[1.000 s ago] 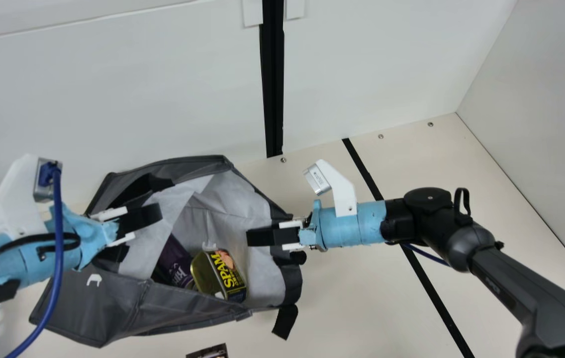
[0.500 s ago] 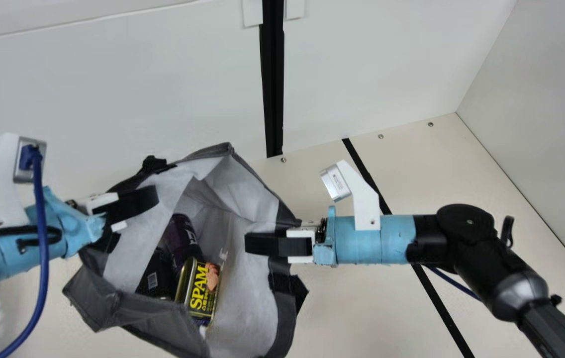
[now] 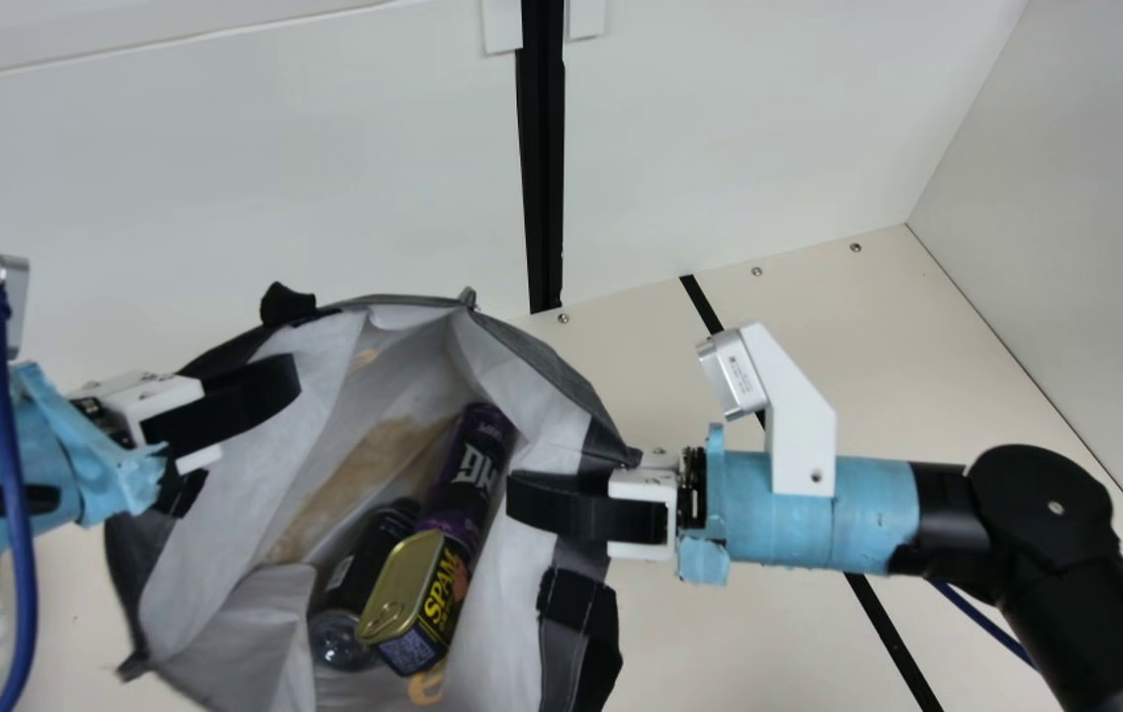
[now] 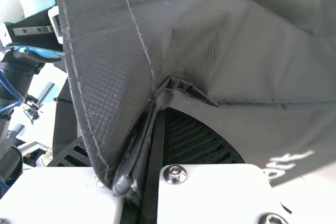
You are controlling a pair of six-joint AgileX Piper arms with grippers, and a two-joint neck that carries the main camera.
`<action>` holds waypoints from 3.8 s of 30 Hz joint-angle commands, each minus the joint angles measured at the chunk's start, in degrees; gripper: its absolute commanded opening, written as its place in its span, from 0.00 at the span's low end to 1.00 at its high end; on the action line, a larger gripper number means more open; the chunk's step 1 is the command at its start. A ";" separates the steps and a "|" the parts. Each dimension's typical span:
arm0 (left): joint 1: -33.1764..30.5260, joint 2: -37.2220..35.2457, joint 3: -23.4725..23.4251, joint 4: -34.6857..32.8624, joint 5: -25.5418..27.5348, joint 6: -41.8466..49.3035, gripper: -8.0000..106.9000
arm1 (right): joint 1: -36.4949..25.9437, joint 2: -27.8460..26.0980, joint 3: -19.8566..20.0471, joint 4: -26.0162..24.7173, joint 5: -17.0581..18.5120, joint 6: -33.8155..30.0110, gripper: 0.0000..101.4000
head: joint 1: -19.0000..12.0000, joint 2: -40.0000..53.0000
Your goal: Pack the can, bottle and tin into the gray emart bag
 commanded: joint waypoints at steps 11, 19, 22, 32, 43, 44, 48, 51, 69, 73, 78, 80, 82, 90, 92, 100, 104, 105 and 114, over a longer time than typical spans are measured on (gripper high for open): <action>-0.88 -2.63 -5.78 3.84 7.28 -4.53 0.16 | -2.79 -9.66 -2.63 -2.46 -0.40 7.53 0.00 | -1.30 -0.05; -3.43 -3.99 -7.81 5.54 11.20 -7.03 0.16 | -4.97 -14.27 -5.34 -5.27 -0.40 12.98 0.00 | -1.30 -0.05; -5.52 -4.72 -7.12 6.40 11.20 -7.83 0.16 | -5.64 -15.60 -6.47 -6.51 -0.40 14.90 0.00 | -1.30 -0.05; -12.27 -5.10 -5.78 9.25 11.20 -9.50 0.16 | -7.34 -17.97 -10.86 -14.77 -0.40 21.48 0.00 | -1.30 -0.05; -13.14 -1.23 -5.02 8.73 11.20 -5.25 0.16 | -8.72 -16.38 -11.56 -27.06 -0.40 19.19 0.00 | -1.30 -0.05; -12.92 -0.75 -5.11 8.71 11.20 -4.67 0.16 | -8.96 -16.11 -11.47 -27.62 -0.40 18.44 0.00 | -1.30 -0.05; -11.29 1.63 -6.26 7.86 11.20 -1.97 0.16 | -10.26 -14.90 -11.03 -27.42 -0.40 14.83 0.00 | -1.30 -0.05; -10.01 3.71 -7.78 6.92 11.20 0.07 0.16 | -11.23 -13.78 -10.63 -26.34 -0.40 11.99 0.00 | -1.30 -0.05; -6.36 17.09 -20.72 3.49 11.20 6.62 0.16 | -15.62 -4.26 -10.34 -21.31 -0.40 -3.84 0.00 | -1.30 -0.05; -6.10 20.01 -23.99 3.11 11.20 7.17 0.16 | -14.70 -2.03 -11.03 -21.57 -1.84 -6.26 0.00 | -1.30 -0.05; -5.83 23.60 -28.35 2.57 11.20 7.39 0.16 | -11.79 0.89 -12.14 -21.53 -4.84 -8.06 0.00 | -1.30 -0.05; -5.69 24.99 -30.19 2.33 11.20 7.33 0.16 | -10.58 2.08 -12.69 -21.59 -6.05 -8.64 0.00 | -1.30 -0.05; -5.65 26.19 -31.83 2.19 11.20 7.20 0.16 | -9.56 3.16 -13.22 -21.53 -7.04 -9.10 0.00 | -1.30 -0.05; -5.91 29.15 -35.84 2.41 11.20 6.67 0.16 | -7.56 6.11 -15.01 -21.40 -9.08 -10.28 0.00 | -1.30 -0.05; -5.88 29.55 -36.48 2.47 11.20 6.42 0.16 | -7.61 6.24 -15.05 -21.28 -9.13 -10.31 0.00 | -1.30 -0.05; -5.85 29.84 -37.11 2.50 11.17 6.09 0.16 | -7.61 6.32 -15.12 -21.22 -9.47 -10.38 0.00 | -1.30 -0.05; -5.85 29.84 -37.11 2.50 11.17 6.09 0.19 | -7.61 6.32 -15.12 -21.22 -9.47 -10.38 0.00 | -1.30 -0.05; -5.85 29.84 -37.11 2.50 11.17 6.09 0.22 | -7.61 6.32 -15.12 -21.22 -9.47 -10.38 0.00 | -1.30 -0.05; -5.85 29.84 -37.11 2.50 10.90 6.09 0.48 | -7.61 6.32 -15.12 -21.22 -9.47 -10.38 0.00 | -1.30 -0.05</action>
